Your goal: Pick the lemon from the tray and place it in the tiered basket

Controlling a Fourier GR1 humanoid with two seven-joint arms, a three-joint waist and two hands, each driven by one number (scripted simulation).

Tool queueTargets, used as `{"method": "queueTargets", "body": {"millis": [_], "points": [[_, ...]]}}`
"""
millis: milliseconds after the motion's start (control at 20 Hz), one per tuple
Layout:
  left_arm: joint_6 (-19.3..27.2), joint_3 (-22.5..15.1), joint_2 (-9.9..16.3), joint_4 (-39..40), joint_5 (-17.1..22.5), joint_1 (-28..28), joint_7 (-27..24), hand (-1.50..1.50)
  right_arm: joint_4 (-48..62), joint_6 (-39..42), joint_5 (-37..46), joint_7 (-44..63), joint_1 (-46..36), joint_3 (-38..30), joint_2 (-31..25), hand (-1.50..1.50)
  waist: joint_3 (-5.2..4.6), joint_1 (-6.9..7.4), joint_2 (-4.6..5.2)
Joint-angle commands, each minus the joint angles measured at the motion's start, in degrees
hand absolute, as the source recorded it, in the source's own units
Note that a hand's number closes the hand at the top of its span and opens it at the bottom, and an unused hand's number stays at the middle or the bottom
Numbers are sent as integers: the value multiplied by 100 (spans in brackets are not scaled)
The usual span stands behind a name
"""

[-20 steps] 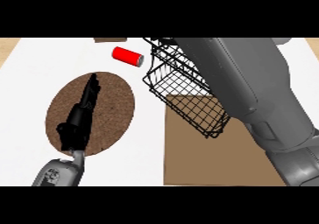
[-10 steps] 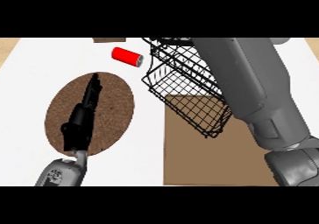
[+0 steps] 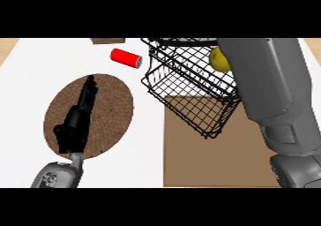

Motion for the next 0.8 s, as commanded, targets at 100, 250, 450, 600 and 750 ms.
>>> {"method": "queueTargets", "body": {"millis": [100, 250, 450, 600, 750], "points": [[35, -46, -74, -208, 20, 310, 70, 0, -1275, -76, -35, 695, 608, -471, -439, -150, 7, -188, -91], [-55, 187, 68, 65, 73, 164, -178, 0, -2232, -152, -81, 964, 1076, -645, -244, -150, 3, -300, -97], [22, 205, 85, -125, 61, 348, 54, 0, -3779, 357, -517, 726, 2192, -898, -290, -150, 15, -470, -183], [-128, 433, 275, -199, 228, 426, -13, 0, -5012, 765, -847, 521, 3155, -1001, -385, -150, 11, -459, -158], [-96, 274, 182, -340, 146, 546, -24, 0, -6014, 1120, -1521, 331, 4177, -1367, -385, -150, 13, -402, -119]]}}
